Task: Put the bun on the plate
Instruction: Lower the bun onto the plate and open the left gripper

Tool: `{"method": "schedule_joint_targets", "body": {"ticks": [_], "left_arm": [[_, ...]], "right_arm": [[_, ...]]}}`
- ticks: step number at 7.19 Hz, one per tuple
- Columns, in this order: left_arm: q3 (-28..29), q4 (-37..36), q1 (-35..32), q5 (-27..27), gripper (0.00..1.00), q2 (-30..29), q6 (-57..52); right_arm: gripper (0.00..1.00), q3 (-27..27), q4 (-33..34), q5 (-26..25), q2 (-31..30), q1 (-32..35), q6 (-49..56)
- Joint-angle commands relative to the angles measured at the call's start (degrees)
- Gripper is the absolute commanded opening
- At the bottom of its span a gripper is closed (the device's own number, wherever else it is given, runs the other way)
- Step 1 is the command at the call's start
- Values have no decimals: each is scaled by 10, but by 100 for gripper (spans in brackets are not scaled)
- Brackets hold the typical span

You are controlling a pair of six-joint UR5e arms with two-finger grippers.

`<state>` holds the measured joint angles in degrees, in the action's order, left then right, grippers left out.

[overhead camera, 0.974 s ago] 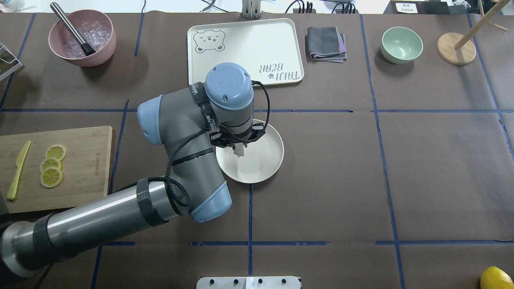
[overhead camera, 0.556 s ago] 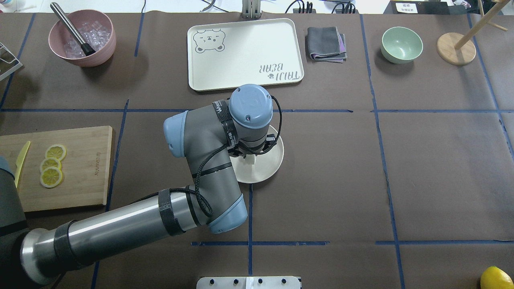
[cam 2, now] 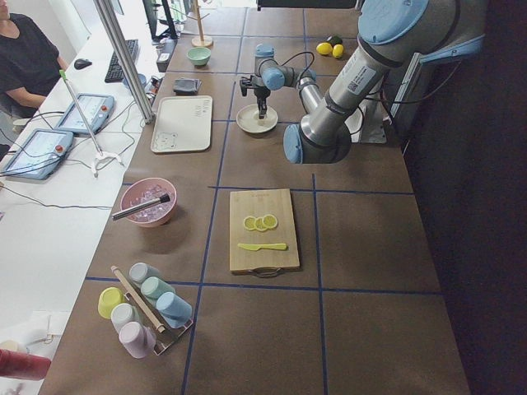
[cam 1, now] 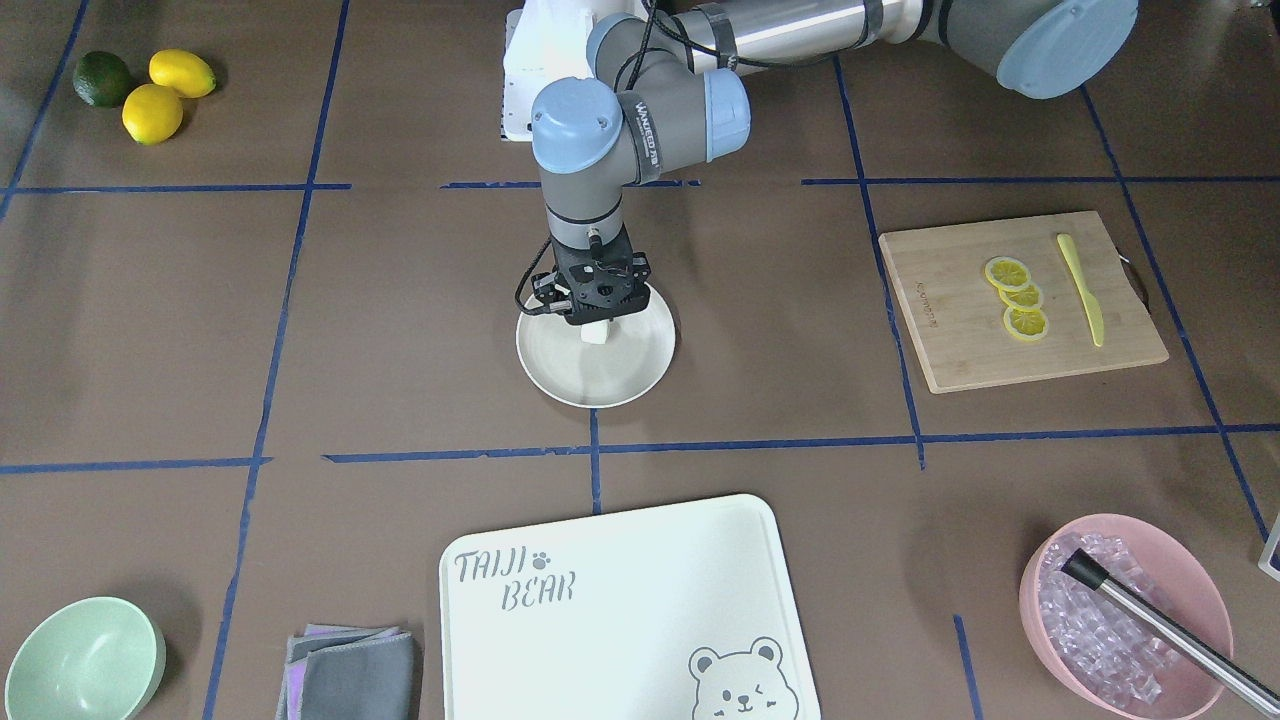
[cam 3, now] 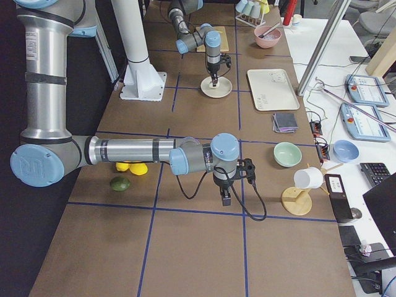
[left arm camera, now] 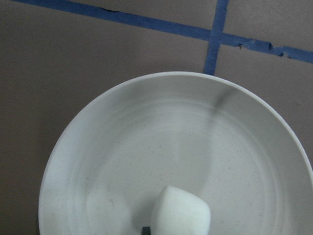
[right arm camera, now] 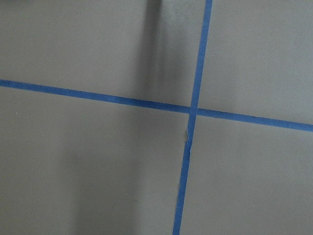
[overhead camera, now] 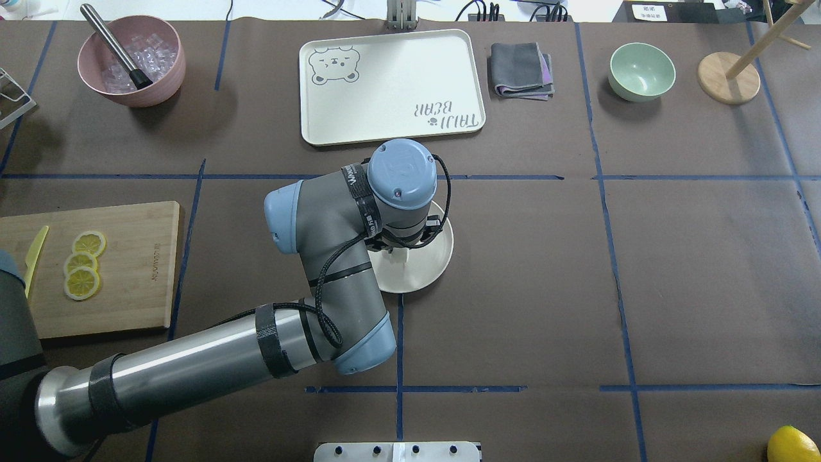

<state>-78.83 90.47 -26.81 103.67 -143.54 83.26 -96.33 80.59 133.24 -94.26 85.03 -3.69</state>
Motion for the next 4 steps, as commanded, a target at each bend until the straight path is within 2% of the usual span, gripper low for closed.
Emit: {"method": "schedule_joint_targets", "body": {"ticks": [1,2,3,4], "left_arm": [[10,15,0,-1,52,1,1],[11,16,0,-1,58,1,1],[11,16,0,-1,75,0,2],[11,16,0,-5,86,1,2]], "right_arm": [[100,0,0,0,1,0,0],[100,0,-1,0,1,0,0],[100,0,0,0,1,0,0],[100,0,0,0,1,0,0]]}}
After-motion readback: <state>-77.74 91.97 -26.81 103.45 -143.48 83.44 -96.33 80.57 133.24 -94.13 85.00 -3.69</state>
